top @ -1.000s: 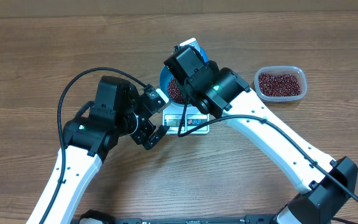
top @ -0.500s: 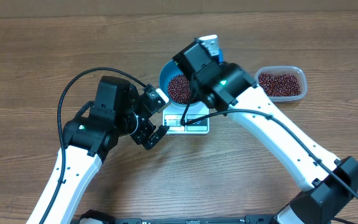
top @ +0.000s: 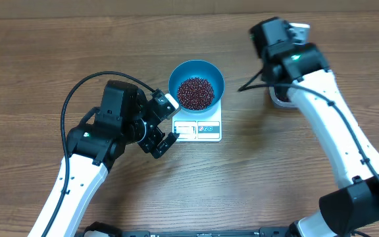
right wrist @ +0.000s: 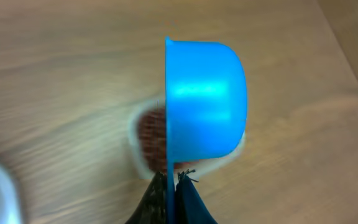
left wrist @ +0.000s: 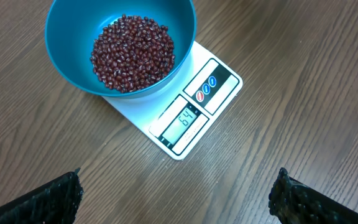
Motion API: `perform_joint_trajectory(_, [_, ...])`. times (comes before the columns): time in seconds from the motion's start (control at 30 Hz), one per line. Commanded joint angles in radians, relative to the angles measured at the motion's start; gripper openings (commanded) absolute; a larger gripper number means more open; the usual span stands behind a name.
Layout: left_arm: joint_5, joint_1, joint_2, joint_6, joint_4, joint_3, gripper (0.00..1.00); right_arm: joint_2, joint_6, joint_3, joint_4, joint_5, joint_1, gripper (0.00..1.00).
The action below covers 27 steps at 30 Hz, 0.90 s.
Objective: Scoop item into bowl and weigh 150g on scale
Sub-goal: 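Move the empty scoop back over the bean tub with the right gripper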
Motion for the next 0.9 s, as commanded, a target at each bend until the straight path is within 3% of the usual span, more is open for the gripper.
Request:
perform_joint_trajectory(0.0, [0.0, -0.006, -0.006, -0.021, -0.001, -0.011, 1.0, -0.017, 0.02, 0.016, -0.013, -0.036, -0.061, 0.04])
perform_joint_trajectory(0.87, [-0.004, -0.006, -0.006, -0.021, -0.001, -0.011, 1.0, 0.14, 0.008, -0.067, -0.015, 0.029, -0.101, 0.04])
